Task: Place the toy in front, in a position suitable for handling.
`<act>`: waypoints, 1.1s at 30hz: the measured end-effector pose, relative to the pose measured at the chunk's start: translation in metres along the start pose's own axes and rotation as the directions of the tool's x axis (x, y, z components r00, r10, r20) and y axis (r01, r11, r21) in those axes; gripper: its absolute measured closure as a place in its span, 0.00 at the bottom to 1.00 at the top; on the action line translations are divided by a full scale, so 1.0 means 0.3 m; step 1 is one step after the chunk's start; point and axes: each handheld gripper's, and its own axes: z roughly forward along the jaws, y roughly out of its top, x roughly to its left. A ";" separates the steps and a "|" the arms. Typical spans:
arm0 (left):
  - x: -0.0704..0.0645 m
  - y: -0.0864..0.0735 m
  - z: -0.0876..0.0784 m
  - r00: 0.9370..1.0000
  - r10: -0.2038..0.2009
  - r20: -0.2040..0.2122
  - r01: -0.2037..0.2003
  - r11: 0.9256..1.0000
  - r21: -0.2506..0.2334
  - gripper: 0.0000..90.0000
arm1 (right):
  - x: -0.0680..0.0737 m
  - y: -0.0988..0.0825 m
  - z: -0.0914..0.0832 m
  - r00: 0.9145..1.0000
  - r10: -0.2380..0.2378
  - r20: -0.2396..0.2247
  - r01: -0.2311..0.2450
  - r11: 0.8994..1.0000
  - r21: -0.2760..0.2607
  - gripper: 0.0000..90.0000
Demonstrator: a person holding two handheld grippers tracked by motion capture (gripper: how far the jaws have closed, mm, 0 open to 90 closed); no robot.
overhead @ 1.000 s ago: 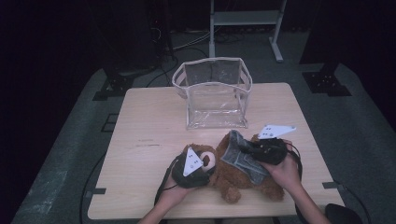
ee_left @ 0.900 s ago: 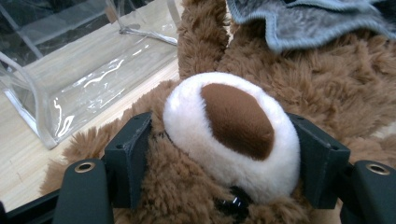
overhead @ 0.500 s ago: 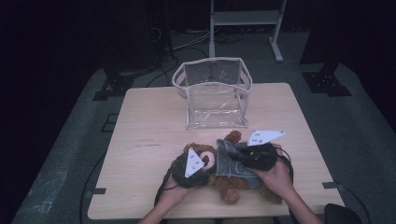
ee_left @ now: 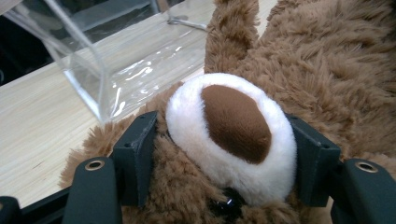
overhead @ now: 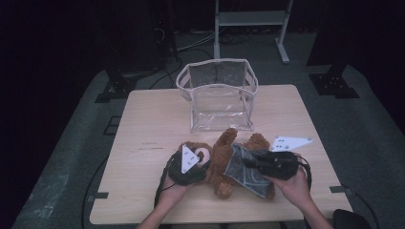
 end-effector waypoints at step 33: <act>0.009 -0.001 -0.006 0.997 -0.072 0.017 0.072 0.997 0.005 0.37 | 0.041 -0.026 -0.039 0.996 -0.069 0.063 0.064 0.995 0.072 0.85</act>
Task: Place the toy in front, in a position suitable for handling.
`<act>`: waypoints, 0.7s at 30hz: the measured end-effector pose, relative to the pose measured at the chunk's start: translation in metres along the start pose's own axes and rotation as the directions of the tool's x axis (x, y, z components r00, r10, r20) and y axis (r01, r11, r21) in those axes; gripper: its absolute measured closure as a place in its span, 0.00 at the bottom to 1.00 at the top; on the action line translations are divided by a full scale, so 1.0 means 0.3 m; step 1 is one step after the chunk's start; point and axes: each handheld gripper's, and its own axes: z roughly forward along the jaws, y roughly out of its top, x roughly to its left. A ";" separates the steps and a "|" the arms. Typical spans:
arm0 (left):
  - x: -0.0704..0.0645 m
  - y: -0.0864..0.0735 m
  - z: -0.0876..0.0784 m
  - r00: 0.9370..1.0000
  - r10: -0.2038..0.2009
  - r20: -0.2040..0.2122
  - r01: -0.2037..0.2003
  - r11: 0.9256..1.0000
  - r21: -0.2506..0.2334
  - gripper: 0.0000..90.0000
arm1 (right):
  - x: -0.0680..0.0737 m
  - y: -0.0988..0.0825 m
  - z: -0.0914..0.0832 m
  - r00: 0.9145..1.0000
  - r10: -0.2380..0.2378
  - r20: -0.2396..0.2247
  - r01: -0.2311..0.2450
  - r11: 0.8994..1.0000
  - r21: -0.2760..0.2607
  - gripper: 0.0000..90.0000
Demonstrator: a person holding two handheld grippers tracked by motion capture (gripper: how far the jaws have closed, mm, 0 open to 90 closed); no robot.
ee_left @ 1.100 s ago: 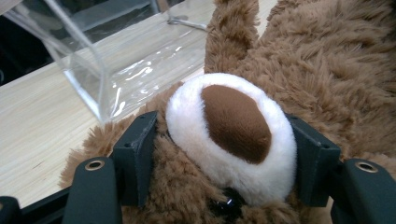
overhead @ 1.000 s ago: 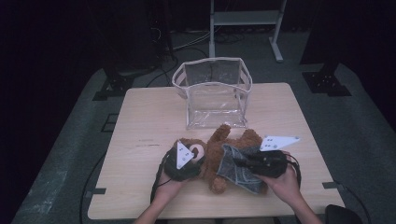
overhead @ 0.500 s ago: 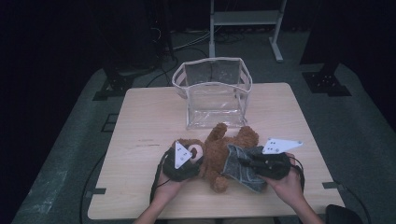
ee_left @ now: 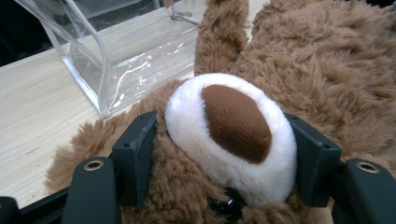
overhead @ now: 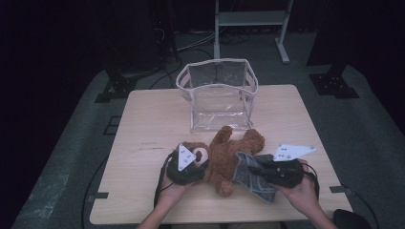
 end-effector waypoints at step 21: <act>-0.009 0.004 0.002 0.998 0.048 0.047 -0.049 0.999 0.016 0.37 | 0.018 0.002 0.060 0.997 -0.068 0.036 0.066 0.996 0.052 0.84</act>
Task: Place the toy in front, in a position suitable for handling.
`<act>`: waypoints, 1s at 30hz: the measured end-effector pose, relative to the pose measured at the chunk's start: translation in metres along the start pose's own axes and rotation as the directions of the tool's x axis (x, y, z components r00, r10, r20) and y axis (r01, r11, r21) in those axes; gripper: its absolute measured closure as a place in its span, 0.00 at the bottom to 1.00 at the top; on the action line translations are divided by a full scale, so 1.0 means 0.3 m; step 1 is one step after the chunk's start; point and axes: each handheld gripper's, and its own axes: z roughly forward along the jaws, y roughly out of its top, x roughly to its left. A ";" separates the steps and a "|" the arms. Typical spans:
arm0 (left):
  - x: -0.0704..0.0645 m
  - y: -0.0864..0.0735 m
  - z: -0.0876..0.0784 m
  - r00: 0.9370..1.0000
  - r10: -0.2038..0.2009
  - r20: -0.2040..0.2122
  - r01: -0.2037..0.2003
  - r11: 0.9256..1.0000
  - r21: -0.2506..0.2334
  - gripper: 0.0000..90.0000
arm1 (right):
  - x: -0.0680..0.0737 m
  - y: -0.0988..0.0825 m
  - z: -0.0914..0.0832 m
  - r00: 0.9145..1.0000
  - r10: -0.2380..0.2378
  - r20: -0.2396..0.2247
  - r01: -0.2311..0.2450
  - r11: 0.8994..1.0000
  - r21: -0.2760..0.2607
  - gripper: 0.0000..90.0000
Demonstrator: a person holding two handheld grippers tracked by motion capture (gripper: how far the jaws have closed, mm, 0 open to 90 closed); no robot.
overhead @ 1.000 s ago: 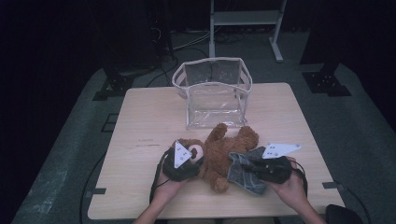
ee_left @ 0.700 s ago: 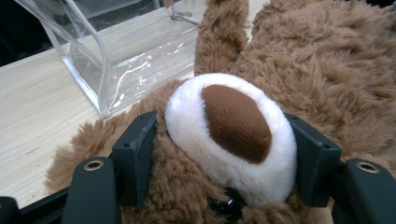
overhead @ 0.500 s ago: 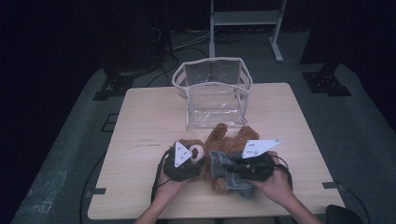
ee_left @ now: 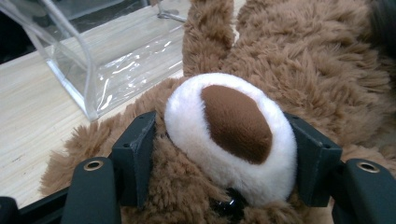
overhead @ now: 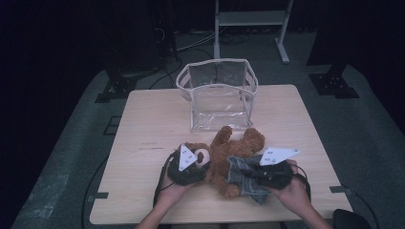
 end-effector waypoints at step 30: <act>-0.004 -0.012 -0.037 0.987 0.109 0.122 -0.113 0.993 0.026 0.38 | -0.165 -0.003 0.005 0.991 0.136 0.015 -0.135 0.989 -0.054 0.84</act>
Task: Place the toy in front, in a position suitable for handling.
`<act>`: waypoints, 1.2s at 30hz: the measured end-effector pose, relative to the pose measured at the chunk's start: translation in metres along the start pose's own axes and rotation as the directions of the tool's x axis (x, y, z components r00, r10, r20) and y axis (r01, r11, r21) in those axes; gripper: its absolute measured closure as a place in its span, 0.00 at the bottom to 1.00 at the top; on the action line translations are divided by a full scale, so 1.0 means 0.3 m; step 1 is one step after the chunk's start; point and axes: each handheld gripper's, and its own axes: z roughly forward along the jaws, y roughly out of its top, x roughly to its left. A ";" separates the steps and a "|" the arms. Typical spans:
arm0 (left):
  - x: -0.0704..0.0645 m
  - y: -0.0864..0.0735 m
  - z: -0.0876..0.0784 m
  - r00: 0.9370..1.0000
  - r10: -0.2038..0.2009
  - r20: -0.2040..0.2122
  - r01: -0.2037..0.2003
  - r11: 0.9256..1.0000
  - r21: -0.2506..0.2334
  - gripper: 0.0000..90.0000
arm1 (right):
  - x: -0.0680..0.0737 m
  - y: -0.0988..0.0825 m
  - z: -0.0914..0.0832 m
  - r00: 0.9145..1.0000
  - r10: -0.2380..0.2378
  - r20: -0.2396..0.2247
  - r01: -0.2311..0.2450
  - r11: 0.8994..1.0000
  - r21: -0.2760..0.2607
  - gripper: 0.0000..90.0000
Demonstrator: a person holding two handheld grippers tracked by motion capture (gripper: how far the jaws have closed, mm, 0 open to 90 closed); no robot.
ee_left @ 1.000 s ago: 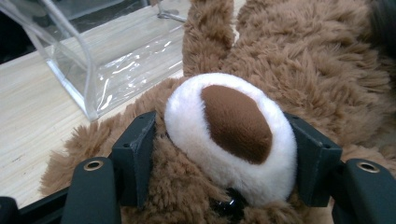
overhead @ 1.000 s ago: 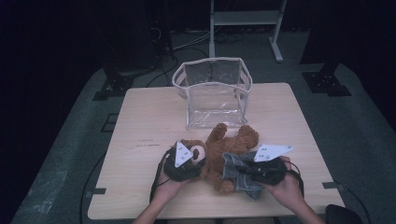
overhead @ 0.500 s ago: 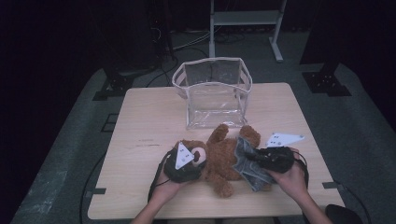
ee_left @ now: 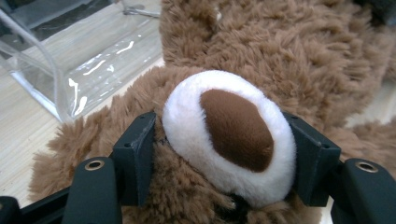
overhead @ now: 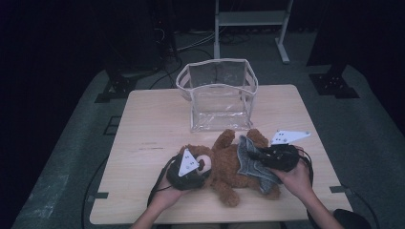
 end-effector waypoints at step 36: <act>-0.076 0.044 0.045 0.998 0.031 0.053 -0.030 0.999 -0.030 0.36 | -0.008 0.038 -0.076 1.000 -0.012 -0.010 0.012 1.000 -0.018 0.84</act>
